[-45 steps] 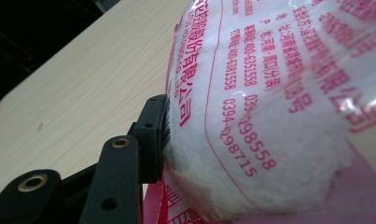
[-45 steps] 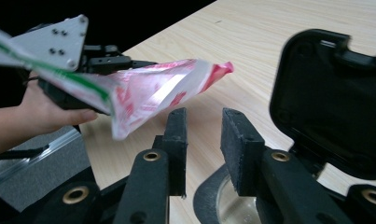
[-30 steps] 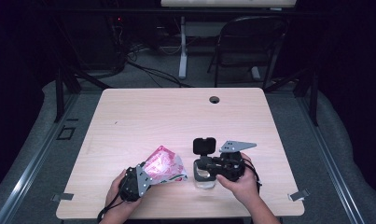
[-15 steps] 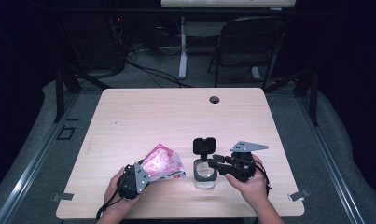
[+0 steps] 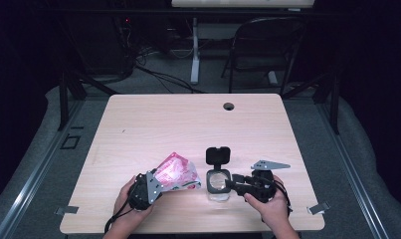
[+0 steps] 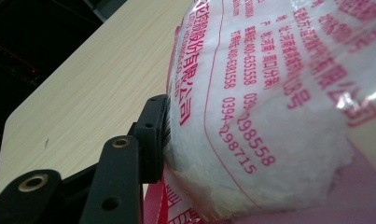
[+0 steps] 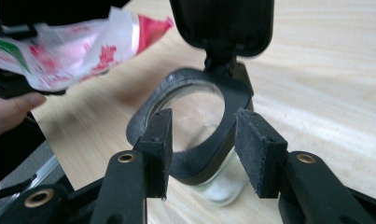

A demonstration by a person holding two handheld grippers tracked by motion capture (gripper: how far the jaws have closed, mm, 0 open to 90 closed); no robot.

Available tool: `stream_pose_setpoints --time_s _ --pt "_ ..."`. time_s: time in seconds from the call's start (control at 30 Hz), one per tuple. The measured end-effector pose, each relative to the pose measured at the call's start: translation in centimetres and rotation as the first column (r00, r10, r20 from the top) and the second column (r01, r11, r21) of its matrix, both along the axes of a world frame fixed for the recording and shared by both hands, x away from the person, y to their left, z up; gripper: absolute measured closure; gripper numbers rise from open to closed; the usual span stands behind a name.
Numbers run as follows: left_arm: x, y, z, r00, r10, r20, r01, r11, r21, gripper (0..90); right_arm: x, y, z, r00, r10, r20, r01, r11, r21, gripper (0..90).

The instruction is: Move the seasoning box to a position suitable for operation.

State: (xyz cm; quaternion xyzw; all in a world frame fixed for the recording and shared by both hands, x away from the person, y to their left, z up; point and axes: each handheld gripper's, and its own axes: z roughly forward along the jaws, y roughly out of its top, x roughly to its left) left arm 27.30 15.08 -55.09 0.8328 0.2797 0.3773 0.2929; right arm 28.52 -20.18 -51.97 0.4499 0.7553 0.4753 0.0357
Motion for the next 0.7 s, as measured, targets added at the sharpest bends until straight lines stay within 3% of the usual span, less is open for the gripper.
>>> stream_pose_setpoints --time_s 0.5,0.7 --pt "0.0 0.9 0.6 0.9994 0.034 0.007 -0.033 0.9993 -0.017 56.7 0.1 2.2 -0.7 0.9985 -0.049 -0.024 0.049 0.999 -0.007 59.0" --pt "-0.1 1.1 0.7 0.9993 0.038 0.007 -0.038 0.9991 -0.02 56.7 -0.4 3.1 -0.7 0.9978 -0.065 -0.013 0.064 0.997 -0.031 54.7"
